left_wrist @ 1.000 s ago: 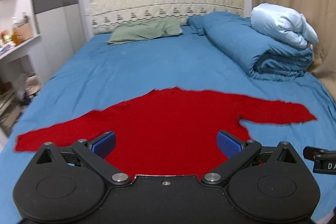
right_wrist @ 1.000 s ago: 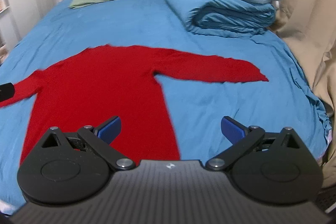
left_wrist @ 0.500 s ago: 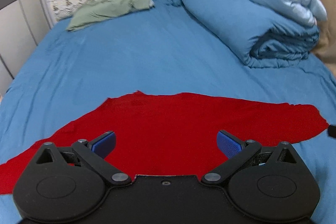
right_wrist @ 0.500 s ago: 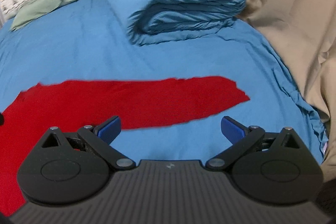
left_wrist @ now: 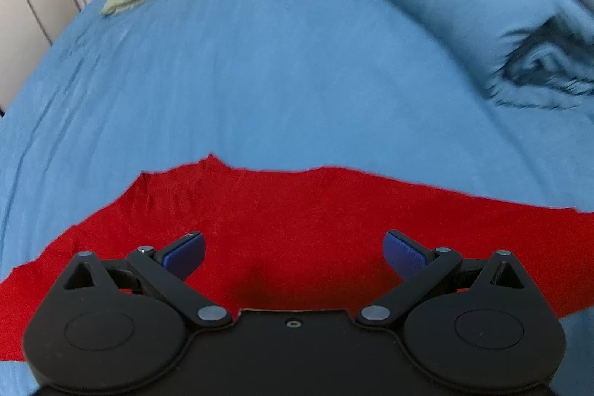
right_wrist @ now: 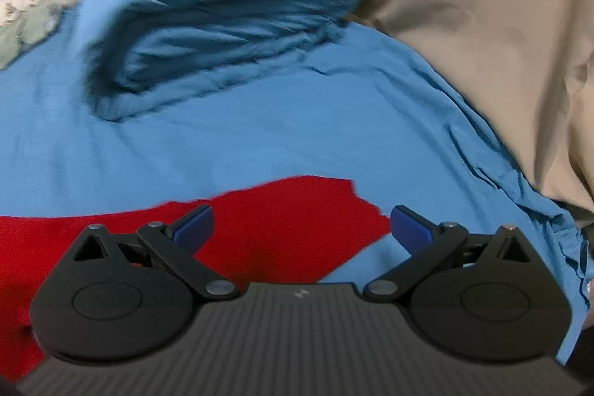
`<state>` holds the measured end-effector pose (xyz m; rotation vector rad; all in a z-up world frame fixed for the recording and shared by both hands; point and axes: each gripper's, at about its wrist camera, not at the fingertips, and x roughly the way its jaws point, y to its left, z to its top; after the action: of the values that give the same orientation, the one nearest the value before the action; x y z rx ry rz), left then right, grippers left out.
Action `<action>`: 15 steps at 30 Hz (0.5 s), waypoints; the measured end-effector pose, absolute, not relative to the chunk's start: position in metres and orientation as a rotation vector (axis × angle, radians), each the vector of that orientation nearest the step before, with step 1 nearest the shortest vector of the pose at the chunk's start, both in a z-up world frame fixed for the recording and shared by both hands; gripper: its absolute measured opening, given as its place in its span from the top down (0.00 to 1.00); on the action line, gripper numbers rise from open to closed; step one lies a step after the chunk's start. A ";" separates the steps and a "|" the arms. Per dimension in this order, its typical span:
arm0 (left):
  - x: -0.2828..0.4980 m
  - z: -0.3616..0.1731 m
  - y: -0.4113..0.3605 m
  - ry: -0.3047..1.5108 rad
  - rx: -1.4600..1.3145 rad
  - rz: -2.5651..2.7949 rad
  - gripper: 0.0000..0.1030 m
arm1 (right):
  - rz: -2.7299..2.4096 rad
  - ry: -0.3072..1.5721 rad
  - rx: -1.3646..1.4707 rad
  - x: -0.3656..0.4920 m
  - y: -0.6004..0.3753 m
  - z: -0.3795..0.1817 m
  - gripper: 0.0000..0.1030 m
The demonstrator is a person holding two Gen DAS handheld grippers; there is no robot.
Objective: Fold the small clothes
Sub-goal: 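Move the right tool down toward a sleeve of the red sweater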
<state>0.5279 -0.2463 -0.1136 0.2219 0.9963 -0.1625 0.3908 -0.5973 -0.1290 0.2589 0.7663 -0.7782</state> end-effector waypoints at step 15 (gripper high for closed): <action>0.568 -0.203 -0.233 1.172 0.146 -0.107 0.00 | -0.869 0.733 0.581 0.377 -0.654 -0.208 0.15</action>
<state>0.5683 -0.2333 -0.2030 0.1457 1.1722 -0.1065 0.3772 -0.6540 -0.2077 0.5812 0.7335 -0.8689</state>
